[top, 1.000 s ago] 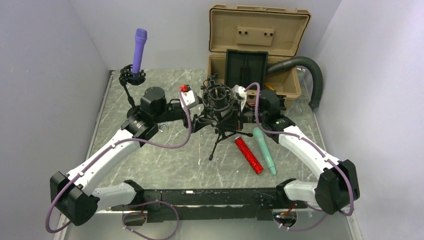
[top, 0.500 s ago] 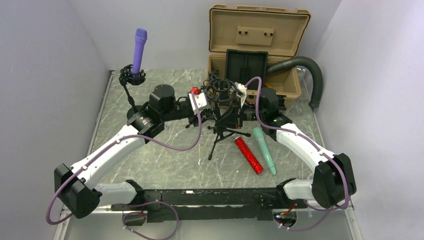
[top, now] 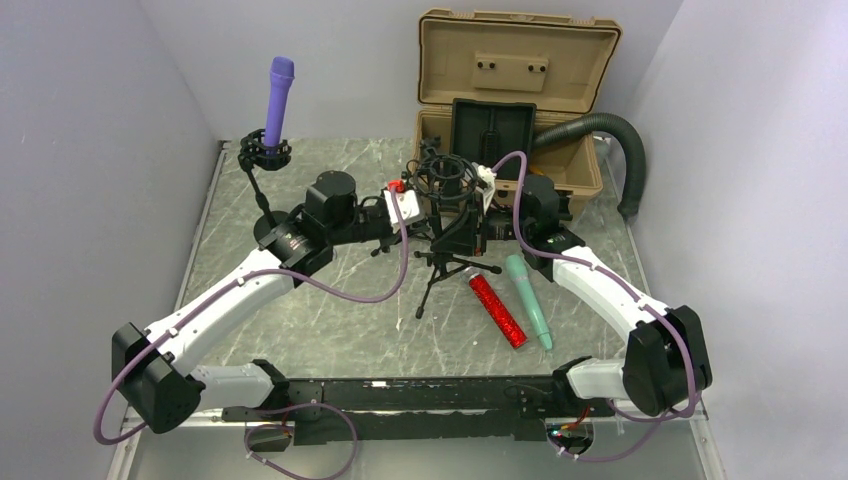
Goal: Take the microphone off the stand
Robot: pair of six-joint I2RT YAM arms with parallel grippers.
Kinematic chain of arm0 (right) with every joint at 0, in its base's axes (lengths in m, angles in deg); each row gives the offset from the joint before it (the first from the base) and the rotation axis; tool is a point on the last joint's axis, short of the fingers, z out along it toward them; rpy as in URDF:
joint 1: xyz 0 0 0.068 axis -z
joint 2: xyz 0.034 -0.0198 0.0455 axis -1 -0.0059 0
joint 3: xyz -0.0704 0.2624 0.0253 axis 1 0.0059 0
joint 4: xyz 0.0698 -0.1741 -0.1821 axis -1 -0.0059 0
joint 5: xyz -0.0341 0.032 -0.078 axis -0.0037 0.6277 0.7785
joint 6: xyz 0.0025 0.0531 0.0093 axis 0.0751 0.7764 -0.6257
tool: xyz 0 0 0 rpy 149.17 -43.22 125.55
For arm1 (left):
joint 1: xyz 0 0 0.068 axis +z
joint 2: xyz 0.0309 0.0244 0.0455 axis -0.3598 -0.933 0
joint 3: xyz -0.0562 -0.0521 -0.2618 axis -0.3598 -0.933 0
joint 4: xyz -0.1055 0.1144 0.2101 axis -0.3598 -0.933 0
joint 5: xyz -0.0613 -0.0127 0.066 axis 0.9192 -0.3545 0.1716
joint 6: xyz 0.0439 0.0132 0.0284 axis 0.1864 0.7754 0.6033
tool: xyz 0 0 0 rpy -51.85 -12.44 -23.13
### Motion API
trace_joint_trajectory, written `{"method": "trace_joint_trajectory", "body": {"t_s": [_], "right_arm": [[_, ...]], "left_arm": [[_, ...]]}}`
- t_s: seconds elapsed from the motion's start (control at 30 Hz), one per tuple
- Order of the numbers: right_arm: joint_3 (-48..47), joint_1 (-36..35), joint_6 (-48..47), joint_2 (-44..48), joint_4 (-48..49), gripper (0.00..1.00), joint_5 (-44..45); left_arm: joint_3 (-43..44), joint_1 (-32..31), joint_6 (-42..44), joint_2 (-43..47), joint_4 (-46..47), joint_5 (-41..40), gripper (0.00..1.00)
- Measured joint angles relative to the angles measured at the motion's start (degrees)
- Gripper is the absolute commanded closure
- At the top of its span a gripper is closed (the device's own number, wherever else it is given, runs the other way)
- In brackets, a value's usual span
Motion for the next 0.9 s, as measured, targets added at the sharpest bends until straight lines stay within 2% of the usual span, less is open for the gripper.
{"method": "trace_joint_trajectory", "body": {"t_s": [0.2, 0.33, 0.4, 0.5, 0.53, 0.57, 0.63, 0.77, 0.9], "right_arm": [[0.0, 0.0, -1.7, 0.0, -0.5, 1.0, 0.0], [0.0, 0.0, -3.1, 0.4, -0.6, 1.0, -0.2], [0.0, 0.1, -3.7, 0.7, -0.6, 1.0, 0.1], [0.4, 0.1, -4.6, 1.1, -0.7, 1.0, 0.8], [0.6, 0.0, -4.8, 1.2, -0.8, 1.0, 0.9], [0.7, 0.0, -5.0, 1.2, -0.9, 1.0, 1.0], [0.8, -0.1, -5.4, 1.2, -1.0, 1.0, 1.0], [1.1, 0.3, -5.9, 1.4, -1.5, 1.0, 1.0], [1.4, 0.4, -6.1, 1.6, -1.7, 1.0, 1.1]], "left_arm": [[0.0, 0.5, -5.9, -0.1, 0.2, 1.6, 1.0], [-0.3, 3.2, -15.8, -1.1, 3.0, 7.3, 1.0], [-1.7, 5.6, -23.4, -2.1, 7.6, 12.2, 1.0], [-4.6, 8.7, -34.9, -3.7, 16.0, 18.9, 0.82], [-5.2, 9.3, -37.7, -4.2, 17.8, 20.3, 0.75], [-5.7, 9.9, -40.8, -4.8, 19.6, 21.9, 0.63], [-6.2, 10.7, -44.5, -5.5, 21.8, 23.5, 0.5], [-6.3, 12.3, -47.5, -5.3, 24.6, 24.9, 0.23], [-6.3, 12.8, -47.1, -4.5, 24.3, 24.9, 0.1]]}}
